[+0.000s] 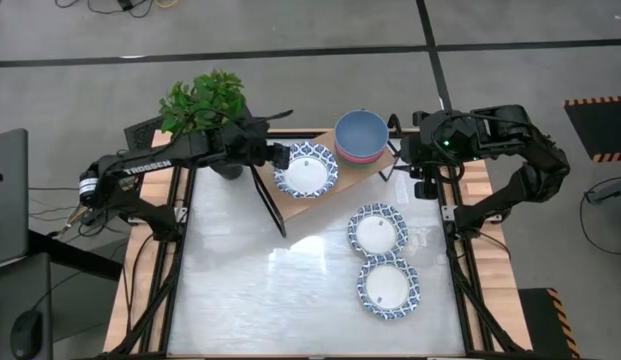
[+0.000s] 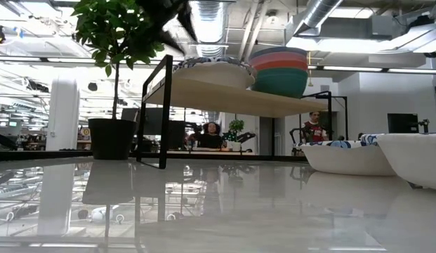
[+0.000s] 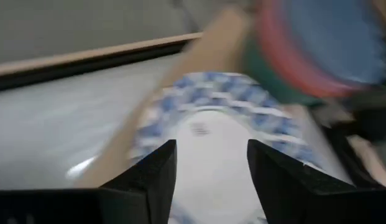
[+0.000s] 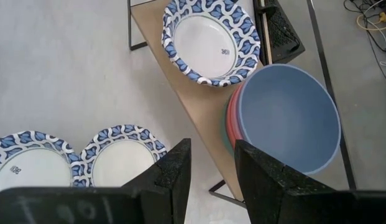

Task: Place and stack bowls onto a shelf
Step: Stack the white and blue patterned bowl on the white and blue patterned bowl on the shelf

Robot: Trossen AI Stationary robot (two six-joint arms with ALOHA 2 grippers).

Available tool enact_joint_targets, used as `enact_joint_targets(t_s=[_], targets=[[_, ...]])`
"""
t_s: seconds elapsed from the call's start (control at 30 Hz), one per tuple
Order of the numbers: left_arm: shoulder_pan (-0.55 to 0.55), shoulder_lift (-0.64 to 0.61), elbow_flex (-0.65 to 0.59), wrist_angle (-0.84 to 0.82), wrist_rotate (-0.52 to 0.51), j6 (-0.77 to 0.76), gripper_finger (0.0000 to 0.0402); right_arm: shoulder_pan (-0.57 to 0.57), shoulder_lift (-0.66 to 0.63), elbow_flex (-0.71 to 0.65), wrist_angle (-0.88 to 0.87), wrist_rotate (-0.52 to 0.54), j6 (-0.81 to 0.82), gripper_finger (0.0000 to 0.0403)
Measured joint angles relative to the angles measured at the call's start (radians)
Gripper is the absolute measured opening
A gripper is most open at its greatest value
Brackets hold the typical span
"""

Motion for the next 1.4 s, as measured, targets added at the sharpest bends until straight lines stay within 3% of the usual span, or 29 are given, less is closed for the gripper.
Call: enact_joint_targets(t_s=[0.27,0.6,0.93,1.1,1.4], targets=[[-0.144,-0.017,0.000,0.213,0.152,0.346,0.0181,0.000,0.000,0.000,-0.005,0.000,-0.015,0.0150],[-0.414,0.145,0.001,0.340,-0.019,0.839,0.0181,0.000,0.000,0.000,-0.005,0.000,-0.018,0.0150],[-0.443,0.392,0.000,0.462,-0.005,1.016,0.0181,0.000,0.000,0.000,-0.005,0.000,-0.018,0.0150],[-0.454,0.432,0.000,0.541,-0.003,1.041,0.0181,0.000,0.000,0.000,-0.004,0.000,-0.018,0.0150],[-0.471,0.511,0.020,0.569,-0.031,1.264,0.0181,0.000,0.000,0.000,-0.004,-0.013,0.009,0.0150]])
